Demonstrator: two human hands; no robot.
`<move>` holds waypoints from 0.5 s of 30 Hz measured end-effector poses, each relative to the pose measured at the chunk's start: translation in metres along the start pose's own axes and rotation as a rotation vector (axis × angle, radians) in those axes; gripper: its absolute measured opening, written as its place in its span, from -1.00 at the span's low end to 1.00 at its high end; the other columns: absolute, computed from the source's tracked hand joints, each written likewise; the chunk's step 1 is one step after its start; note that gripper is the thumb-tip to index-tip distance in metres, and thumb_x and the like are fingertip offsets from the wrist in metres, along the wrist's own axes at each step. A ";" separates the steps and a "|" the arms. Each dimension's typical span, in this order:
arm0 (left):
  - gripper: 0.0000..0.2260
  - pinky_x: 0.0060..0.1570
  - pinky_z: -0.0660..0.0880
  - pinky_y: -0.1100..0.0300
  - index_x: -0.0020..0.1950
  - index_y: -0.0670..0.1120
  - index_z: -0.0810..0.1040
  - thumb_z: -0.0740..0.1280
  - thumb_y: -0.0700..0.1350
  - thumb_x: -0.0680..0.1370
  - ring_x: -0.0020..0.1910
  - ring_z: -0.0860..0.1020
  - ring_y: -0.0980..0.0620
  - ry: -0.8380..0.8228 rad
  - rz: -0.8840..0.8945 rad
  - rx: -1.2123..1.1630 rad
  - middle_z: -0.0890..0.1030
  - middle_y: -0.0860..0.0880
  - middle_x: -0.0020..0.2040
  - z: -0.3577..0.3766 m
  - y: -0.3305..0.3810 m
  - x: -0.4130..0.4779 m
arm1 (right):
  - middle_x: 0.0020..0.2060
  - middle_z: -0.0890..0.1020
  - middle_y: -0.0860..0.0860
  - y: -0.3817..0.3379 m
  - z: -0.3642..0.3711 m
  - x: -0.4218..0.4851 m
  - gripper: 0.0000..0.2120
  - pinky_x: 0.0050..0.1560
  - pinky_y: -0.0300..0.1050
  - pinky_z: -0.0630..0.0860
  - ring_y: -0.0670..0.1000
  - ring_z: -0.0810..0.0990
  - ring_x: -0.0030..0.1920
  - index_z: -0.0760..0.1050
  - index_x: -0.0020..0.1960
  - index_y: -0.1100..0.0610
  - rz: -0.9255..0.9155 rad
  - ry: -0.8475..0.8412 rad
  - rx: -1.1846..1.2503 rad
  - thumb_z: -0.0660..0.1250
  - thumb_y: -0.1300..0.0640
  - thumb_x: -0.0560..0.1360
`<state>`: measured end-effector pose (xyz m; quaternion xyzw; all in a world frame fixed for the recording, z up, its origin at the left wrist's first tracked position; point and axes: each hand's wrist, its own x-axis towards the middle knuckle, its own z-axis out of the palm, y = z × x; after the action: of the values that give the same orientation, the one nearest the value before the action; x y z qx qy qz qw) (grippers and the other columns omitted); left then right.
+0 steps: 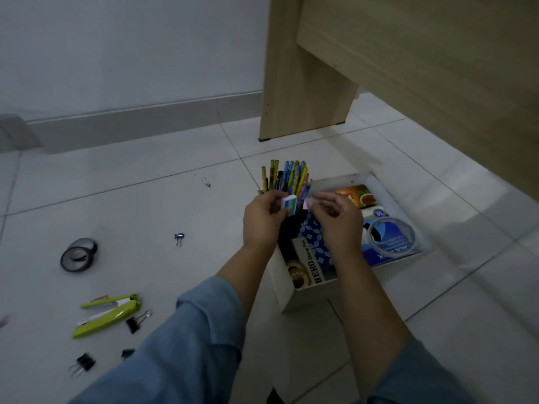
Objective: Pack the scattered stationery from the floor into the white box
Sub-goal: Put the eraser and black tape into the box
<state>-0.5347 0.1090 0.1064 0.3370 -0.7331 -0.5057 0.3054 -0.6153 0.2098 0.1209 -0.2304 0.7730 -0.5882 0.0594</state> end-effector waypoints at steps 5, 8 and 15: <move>-0.67 0.11 0.43 0.11 0.27 -0.05 0.54 0.35 -0.11 0.50 0.13 0.46 -0.10 -0.021 0.086 0.298 0.62 -0.14 0.10 0.001 -0.009 0.004 | -0.19 0.64 -0.05 -0.009 0.007 0.003 -0.80 -0.19 -0.48 0.53 -0.20 0.61 -0.17 0.61 0.01 0.19 -0.112 0.061 0.004 0.47 0.16 0.41; -0.63 0.03 0.27 0.12 0.32 0.04 0.48 0.32 -0.02 0.51 0.15 0.41 -0.09 0.013 0.126 0.528 0.61 -0.05 0.15 -0.003 -0.010 0.005 | -0.11 0.67 0.06 -0.020 0.017 0.010 -0.82 -0.11 -0.41 0.57 -0.09 0.64 -0.13 0.60 -0.01 0.23 -0.239 0.031 -0.056 0.45 0.18 0.43; -0.60 -0.02 0.34 0.50 0.40 -0.02 0.30 0.23 -0.19 0.56 0.14 0.44 0.20 0.116 0.000 -0.016 0.54 0.05 0.19 -0.005 -0.017 -0.023 | -0.09 0.62 0.11 -0.032 0.040 0.021 -0.90 -0.08 -0.20 0.52 0.01 0.59 -0.10 0.61 -0.05 0.23 -0.424 -0.126 -0.315 0.35 0.26 0.47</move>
<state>-0.5136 0.1199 0.0890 0.3632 -0.7101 -0.4911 0.3503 -0.6099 0.1591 0.1421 -0.4297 0.7842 -0.4445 -0.0536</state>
